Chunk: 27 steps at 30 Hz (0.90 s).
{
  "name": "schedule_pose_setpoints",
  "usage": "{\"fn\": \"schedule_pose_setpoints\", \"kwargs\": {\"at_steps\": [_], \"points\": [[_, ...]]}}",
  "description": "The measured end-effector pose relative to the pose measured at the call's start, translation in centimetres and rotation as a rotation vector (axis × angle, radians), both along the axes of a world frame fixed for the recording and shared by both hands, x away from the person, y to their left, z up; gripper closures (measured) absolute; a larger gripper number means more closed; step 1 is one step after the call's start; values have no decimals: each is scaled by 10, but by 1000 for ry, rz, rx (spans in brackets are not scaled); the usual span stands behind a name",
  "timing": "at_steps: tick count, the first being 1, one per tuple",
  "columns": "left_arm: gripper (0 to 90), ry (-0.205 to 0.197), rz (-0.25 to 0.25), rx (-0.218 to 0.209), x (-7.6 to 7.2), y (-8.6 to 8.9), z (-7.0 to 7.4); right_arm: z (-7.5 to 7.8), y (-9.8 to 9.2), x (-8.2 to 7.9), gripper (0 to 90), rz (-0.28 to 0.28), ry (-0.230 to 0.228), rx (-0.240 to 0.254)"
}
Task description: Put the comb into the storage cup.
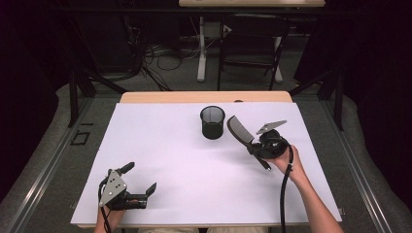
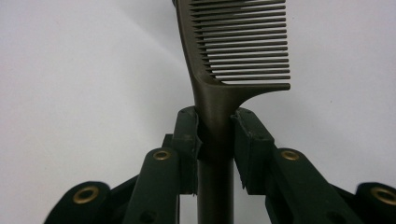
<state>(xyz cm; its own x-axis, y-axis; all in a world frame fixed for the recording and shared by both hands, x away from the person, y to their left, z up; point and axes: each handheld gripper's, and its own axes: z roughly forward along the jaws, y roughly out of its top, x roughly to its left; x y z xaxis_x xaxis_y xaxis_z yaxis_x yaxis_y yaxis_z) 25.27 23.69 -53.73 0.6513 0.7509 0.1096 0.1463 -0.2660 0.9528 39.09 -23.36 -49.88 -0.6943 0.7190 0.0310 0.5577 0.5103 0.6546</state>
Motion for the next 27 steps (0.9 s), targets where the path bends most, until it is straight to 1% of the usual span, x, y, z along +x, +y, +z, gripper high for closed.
{"fn": "schedule_pose_setpoints", "kwargs": {"at_steps": [6, 7, 11, 13, 17, 20, 23, 27], "points": [[1, 0, 0, -1, 0, 0, 0, 1, 0, -1, 721, -10, -16, 19], [1, 0, 1, 1, 0, 0, 0, 1, 0, -2, 722, -11, -28, 29], [1, 0, 0, -1, 0, 0, 0, 1, 1, -3, 721, -14, -36, 36], [1, 3, 0, -1, 0, 0, 0, 1, 2, -4, 721, -17, -49, 44], [1, 2, -1, 1, 0, 0, 0, 1, 2, -4, 721, -23, -61, 49], [1, 4, 1, -3, 1, 0, 0, 2, 2, -5, 722, -26, -77, 68], [1, 5, 1, -3, 1, 0, 0, 2, 1, -5, 722, -27, -78, 73], [1, 6, 0, -5, 1, 0, -1, 2, 1, -6, 722, -40, -101, 93]]}}
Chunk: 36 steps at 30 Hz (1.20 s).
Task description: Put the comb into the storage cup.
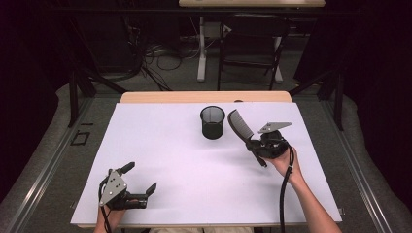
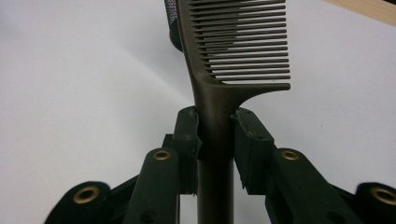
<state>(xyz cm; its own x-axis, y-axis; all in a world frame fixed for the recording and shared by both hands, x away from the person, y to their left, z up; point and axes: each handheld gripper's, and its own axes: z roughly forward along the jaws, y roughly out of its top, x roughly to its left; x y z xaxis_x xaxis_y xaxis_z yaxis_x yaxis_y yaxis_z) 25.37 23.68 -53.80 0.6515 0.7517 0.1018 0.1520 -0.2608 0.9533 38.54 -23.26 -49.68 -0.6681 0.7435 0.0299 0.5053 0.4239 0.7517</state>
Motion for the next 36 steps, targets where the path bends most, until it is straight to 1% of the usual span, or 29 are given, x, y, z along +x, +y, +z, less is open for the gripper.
{"fn": "schedule_pose_setpoints", "kwargs": {"at_steps": [4, 5, 11, 12, 14, 19, 25, 29, 32, 36], "points": [[1, 0, 1, -3, 0, 0, 0, 1, 0, -1, 722, -3, -13, 13], [2, 2, 1, -1, 0, 0, 0, 2, 1, -1, 722, -6, -22, 23], [1, 2, -1, 0, 1, 0, 0, 3, 2, -2, 722, -3, -49, 35], [2, 2, -1, 0, 1, 0, 0, 3, 2, -2, 722, -6, -58, 38], [1, 1, -2, 1, 2, -1, 0, 3, 3, -2, 722, -10, -62, 48], [2, 0, -2, 4, 1, -1, 0, 3, 4, -3, 722, -16, -76, 53], [2, -2, -1, 2, 1, -1, 0, 4, 6, -4, 722, -29, -112, 73], [1, -2, -1, 2, 1, -1, 0, 5, 7, -5, 722, -36, -119, 86], [2, -2, -2, 1, 1, -1, 0, 6, 7, -5, 722, -42, -140, 92], [2, -2, -2, 3, 1, -1, 0, 7, 8, -6, 722, -49, -151, 105]]}}
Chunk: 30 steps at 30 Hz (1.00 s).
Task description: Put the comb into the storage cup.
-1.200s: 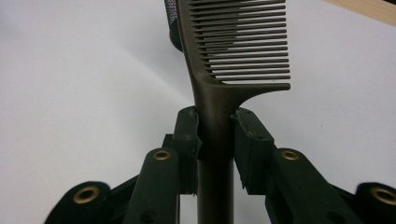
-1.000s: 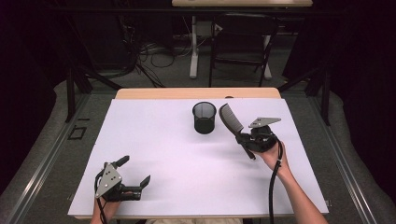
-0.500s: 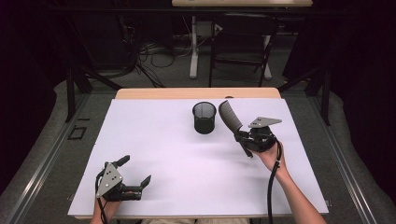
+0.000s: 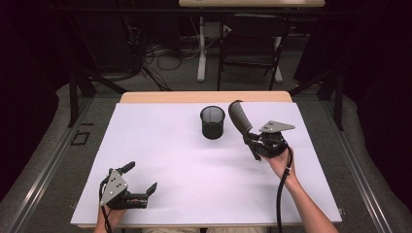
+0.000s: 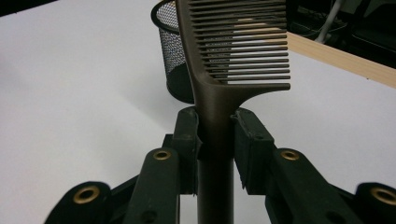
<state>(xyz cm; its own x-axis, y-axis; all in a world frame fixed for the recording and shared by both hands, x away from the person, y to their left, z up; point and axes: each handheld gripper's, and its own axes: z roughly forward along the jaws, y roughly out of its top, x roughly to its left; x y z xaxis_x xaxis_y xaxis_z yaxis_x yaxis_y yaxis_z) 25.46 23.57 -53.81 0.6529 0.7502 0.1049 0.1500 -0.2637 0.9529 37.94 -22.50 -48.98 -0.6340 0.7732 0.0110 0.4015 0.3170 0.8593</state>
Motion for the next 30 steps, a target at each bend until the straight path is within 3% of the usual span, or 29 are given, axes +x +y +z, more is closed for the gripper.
{"fn": "schedule_pose_setpoints", "kwargs": {"at_steps": [30], "points": [[1, 3, -7, -2, 0, 0, 0, 8, 8, 1, 722, -22, -75, 28]]}}
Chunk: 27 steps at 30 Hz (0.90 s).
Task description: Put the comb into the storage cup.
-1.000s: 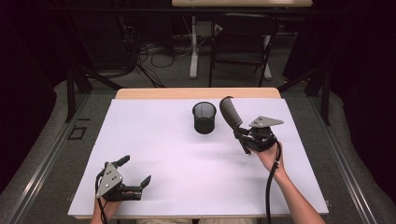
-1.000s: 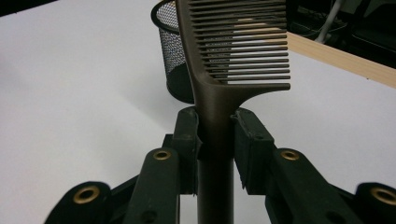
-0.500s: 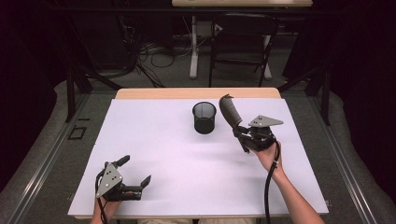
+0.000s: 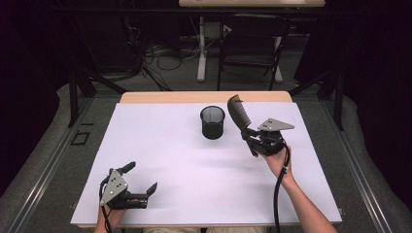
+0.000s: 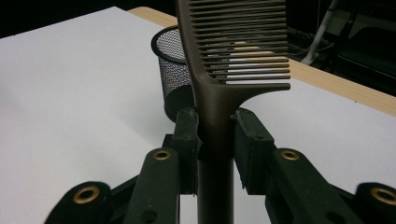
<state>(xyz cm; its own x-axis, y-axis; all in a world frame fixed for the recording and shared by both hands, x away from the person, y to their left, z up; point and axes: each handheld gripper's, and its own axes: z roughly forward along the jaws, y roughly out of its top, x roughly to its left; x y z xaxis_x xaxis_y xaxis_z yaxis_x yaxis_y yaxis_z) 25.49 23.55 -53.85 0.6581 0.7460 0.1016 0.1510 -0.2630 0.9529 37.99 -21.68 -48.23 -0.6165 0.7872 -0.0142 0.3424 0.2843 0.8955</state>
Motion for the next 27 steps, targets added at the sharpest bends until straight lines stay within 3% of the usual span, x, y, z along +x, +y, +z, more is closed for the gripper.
{"fn": "schedule_pose_setpoints", "kwargs": {"at_steps": [27], "points": [[1, 1, -7, -4, 0, 1, 0, 14, 12, 9, 722, -10, -42, 27]]}}
